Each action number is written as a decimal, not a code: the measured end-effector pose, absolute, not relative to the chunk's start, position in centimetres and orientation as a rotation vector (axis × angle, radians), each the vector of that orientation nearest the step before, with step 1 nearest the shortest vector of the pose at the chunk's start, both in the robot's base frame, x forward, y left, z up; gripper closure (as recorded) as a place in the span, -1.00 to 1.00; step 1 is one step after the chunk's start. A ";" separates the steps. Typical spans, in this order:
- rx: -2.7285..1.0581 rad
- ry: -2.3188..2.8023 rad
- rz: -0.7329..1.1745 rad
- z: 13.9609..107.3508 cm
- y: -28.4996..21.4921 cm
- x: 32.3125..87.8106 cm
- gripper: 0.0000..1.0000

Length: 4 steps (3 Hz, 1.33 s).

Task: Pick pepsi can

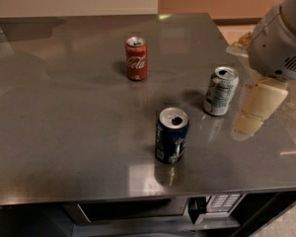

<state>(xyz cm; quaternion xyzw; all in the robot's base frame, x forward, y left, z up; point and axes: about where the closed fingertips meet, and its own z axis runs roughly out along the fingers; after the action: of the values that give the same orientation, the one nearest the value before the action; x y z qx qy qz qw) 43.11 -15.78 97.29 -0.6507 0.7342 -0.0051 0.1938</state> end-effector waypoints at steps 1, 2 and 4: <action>-1.891 1.977 0.084 95.5 -12.6 42.8 -1.00; -1.951 1.912 0.174 93.6 -9.7 42.5 -1.00; -2.063 1.844 0.307 89.7 -6.0 41.1 -1.00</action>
Offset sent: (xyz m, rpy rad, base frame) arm -0.0091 0.0984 -0.0689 0.1439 0.1227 0.2607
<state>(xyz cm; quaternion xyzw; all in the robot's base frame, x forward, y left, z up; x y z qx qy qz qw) 41.07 -6.00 89.65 -0.7293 0.6517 0.1085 0.1780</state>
